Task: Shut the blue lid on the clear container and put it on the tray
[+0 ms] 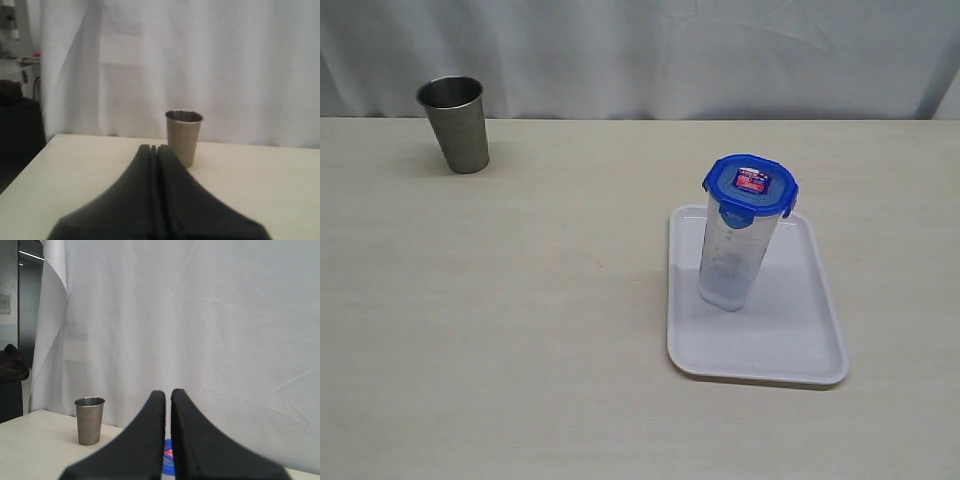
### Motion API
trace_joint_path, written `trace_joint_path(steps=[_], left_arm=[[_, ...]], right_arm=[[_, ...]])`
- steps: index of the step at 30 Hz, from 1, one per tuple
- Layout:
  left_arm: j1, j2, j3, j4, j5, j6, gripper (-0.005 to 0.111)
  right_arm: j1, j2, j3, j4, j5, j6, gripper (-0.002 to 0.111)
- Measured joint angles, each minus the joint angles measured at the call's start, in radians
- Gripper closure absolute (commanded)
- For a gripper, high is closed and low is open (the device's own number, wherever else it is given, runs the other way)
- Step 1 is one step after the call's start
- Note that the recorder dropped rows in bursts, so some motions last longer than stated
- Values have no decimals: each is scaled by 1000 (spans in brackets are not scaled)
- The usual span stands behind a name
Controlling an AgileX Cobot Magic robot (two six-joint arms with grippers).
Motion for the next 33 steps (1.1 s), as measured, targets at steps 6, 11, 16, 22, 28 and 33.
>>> trace_joint_path(steps=[6,11,16,22,28,33], left_arm=[[110,0,0,-5,151,134,107],[121,0,0,-8,232,158,107],[121,0,0,-8,238,123,107],[121,0,0,-8,240,119,107],[121,0,0,-8,240,119,107],[121,0,0,-8,240,117,107]], right_arm=[[0,0,2,0,0,0,104],[0,0,2,0,0,0,104],[0,0,2,0,0,0,104],[0,0,2,0,0,0,104],[0,0,2,0,0,0,104],[0,0,2,0,0,0,104]])
